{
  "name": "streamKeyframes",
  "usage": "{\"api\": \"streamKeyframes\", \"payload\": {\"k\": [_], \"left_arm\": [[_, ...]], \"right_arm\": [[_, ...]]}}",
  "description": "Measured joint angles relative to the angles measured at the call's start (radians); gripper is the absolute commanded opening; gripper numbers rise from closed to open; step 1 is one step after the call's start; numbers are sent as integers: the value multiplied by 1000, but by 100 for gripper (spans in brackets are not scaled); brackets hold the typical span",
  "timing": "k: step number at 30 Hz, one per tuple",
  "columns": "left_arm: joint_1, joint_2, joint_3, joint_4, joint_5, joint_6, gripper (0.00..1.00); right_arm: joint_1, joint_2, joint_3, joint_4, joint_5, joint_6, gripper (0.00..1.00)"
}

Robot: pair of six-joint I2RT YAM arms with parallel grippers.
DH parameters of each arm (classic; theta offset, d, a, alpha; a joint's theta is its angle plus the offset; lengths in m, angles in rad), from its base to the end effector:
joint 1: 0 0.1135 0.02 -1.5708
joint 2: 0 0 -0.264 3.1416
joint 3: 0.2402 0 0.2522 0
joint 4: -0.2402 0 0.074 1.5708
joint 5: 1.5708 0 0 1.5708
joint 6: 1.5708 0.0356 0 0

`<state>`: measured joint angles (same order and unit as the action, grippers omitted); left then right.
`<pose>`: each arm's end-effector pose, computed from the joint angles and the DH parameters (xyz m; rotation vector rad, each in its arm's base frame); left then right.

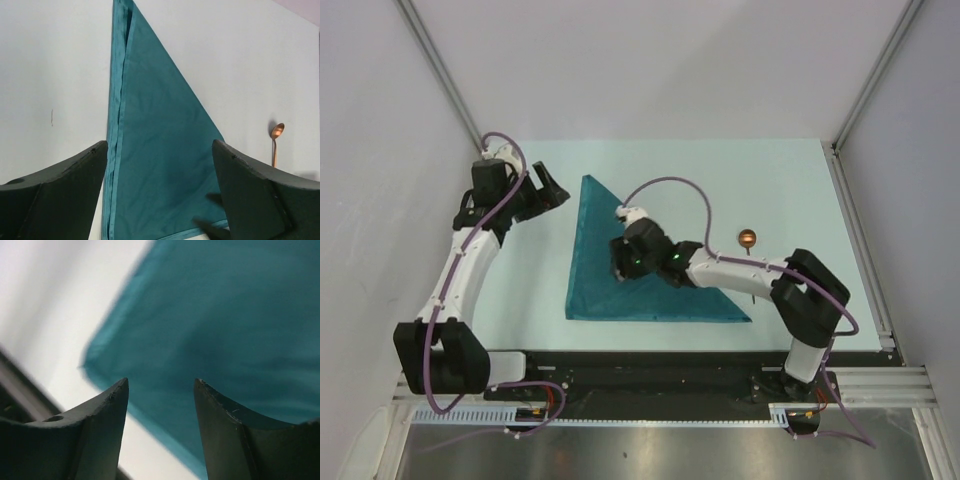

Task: Fold the napkin, place the utensils inside, and roll it up
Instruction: Fold the napkin

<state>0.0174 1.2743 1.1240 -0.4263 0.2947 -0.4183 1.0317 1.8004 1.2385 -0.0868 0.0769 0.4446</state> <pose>0.2848 -0.0054 0.3297 -0.2974 2.1494 -0.5482 0.2111 0.3475 0.2247 -0.6277 2.2296 0.7082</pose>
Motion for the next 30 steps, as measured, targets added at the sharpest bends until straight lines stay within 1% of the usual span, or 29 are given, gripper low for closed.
{"api": "streamKeyframes", "payload": {"k": [3,4,7,9,12,14,15,16,18,21,26,28,30], "left_arm": [[-35,43,0,1,-18,0,88],[-56,60,-1,1,-31,0,88],[-127,122,-4,13,-56,-9,88],[-158,175,-3,35,-55,-31,88],[-172,262,15,66,-61,-72,88],[-171,336,56,91,-95,-95,84],[-170,377,92,98,-111,-105,76],[-168,412,126,109,-120,-108,72],[-163,523,253,113,-138,-116,65],[-158,697,456,130,-143,-115,60],[-151,933,713,104,-153,-105,48],[-149,1012,792,86,-153,-101,48],[-147,1062,832,71,-154,-97,47]], "right_arm": [[-116,-48,-61,-34,20,0,59],[-168,-59,-80,-46,25,0,59],[-264,-85,-140,-72,39,0,60],[-301,-106,-186,-94,39,4,60],[-344,-140,-251,-121,32,16,61],[-375,-174,-299,-133,23,24,61],[-392,-194,-322,-136,16,27,61],[-405,-213,-341,-139,12,31,61],[-435,-257,-377,-141,3,36,60],[-462,-310,-415,-141,-2,47,60],[-472,-392,-475,-153,-10,69,60],[-478,-422,-498,-163,-14,81,60],[-484,-448,-517,-179,-16,95,61]]}}
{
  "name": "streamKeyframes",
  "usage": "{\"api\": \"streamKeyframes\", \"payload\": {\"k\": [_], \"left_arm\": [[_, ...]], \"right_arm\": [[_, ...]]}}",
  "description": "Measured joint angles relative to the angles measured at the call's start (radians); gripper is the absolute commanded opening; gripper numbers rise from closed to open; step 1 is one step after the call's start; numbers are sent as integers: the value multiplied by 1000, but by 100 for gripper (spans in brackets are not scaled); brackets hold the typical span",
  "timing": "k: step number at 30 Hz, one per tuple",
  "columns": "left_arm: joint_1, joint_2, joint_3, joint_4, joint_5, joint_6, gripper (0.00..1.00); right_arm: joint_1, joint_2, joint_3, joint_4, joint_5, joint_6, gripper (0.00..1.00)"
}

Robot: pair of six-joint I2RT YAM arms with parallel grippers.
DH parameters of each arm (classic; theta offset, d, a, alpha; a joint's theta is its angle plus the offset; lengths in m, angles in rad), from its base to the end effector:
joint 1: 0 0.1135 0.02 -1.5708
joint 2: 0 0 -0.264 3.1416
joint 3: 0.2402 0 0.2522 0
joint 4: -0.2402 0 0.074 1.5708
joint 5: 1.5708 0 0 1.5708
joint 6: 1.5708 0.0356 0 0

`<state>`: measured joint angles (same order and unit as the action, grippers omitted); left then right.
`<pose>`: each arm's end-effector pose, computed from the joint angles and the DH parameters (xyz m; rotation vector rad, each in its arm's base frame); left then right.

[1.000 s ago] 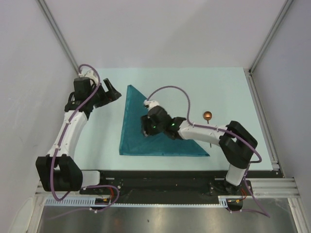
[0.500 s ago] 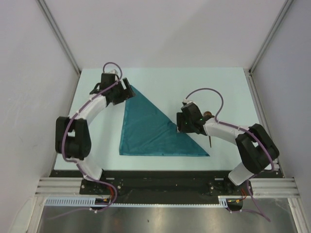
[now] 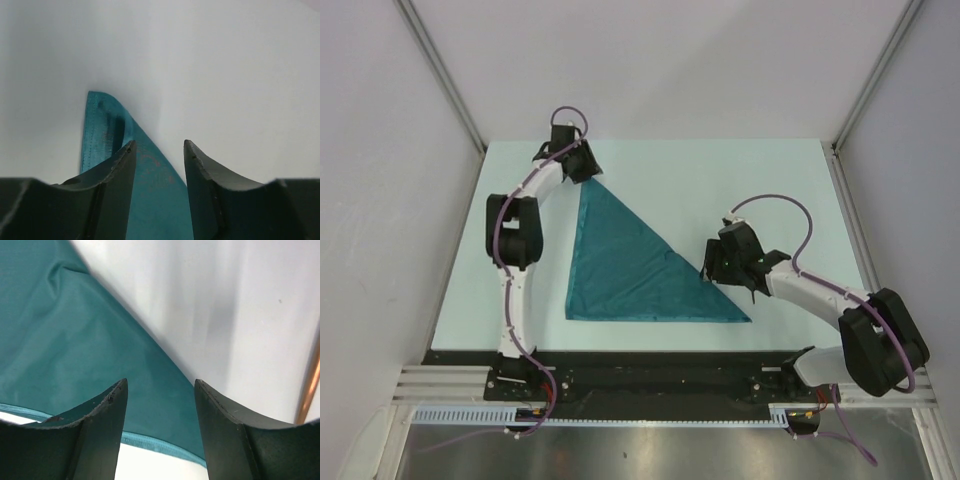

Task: Fold the napkin, place the utensils inside, and roll it up
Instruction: Fold the napkin

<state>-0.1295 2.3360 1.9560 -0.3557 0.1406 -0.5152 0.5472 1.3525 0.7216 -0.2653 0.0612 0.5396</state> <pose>0.5285 -0.0739 0.1954 -0.3778 2.3174 -0.4866 0.2270 0.1357 0.1896 0.0174 2.5062 0.3888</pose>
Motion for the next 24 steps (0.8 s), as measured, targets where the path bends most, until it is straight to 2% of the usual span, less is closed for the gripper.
{"api": "streamKeyframes", "payload": {"k": [13,19,21,24], "left_arm": [[10,53,24,-28,-38,1,51],[10,66,24,-16,-24,1,43],[10,72,24,-11,-10,1,37],[12,79,24,-8,5,4,19]], "right_arm": [[-6,-23,-21,-30,-24,63,61],[-6,-23,-41,-48,-24,77,60],[-6,-26,-51,-60,-24,82,61],[-6,-48,-66,-80,-24,90,61]]}}
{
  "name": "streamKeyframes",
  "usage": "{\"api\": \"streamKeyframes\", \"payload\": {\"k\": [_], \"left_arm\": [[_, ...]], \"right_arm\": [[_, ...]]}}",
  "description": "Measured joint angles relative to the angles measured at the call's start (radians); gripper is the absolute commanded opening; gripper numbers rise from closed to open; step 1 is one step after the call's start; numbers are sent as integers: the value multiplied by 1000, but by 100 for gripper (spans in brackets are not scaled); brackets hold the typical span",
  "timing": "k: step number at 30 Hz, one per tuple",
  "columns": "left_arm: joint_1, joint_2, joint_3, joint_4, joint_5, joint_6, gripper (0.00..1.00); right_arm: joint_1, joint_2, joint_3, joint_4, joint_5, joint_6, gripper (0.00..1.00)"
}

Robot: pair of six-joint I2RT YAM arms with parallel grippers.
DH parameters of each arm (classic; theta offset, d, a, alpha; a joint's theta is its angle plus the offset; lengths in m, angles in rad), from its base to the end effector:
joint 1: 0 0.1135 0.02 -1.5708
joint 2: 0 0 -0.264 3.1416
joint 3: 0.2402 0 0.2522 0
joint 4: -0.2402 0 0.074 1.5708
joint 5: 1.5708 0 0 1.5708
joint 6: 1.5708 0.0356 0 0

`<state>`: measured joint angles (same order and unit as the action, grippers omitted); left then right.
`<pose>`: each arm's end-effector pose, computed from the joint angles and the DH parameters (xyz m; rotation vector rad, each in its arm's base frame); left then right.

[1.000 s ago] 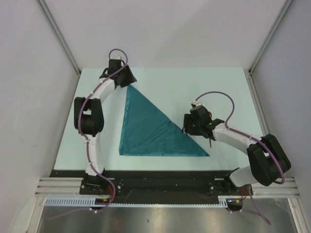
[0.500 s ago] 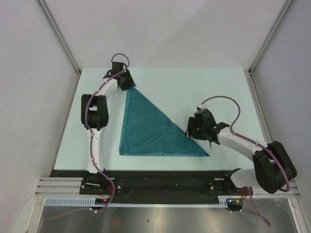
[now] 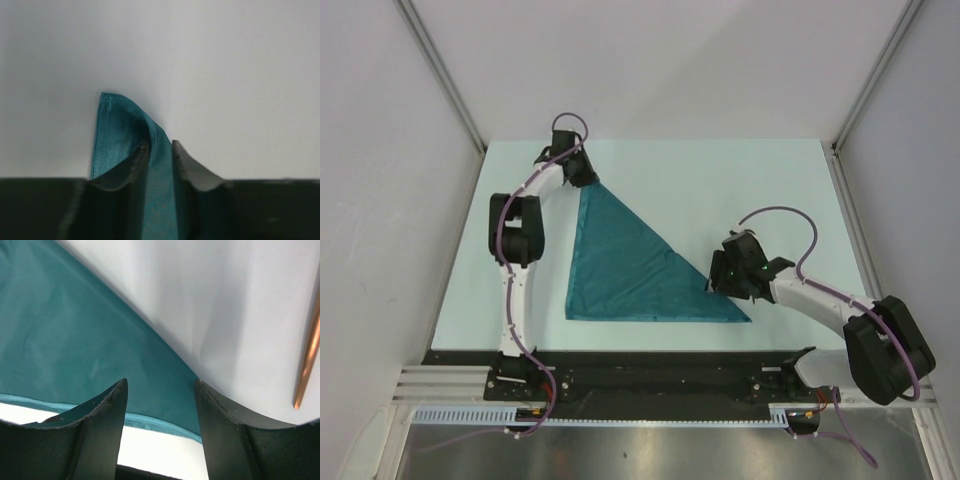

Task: Fold the napkin, place the utensils inside, and roll it up
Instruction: Fold the napkin

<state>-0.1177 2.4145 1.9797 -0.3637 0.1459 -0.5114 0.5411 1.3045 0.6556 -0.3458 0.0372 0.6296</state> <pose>0.5365 -0.0687 0.1620 -0.4010 2.3765 -0.4705 0.2078 0.1233 0.1761 0.1301 2.6115 0.3875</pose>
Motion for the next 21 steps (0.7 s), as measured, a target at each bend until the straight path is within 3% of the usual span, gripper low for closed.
{"api": "streamKeyframes", "payload": {"k": [1,3,21], "left_arm": [[0,1,0,2,5,3,9],[2,4,0,2,14,10,1],[71,3,-58,67,42,-2,0]], "right_arm": [[0,-11,-5,-7,0,3,61],[0,-31,-13,-20,1,8,61],[0,-113,-102,-111,4,75,61]]}}
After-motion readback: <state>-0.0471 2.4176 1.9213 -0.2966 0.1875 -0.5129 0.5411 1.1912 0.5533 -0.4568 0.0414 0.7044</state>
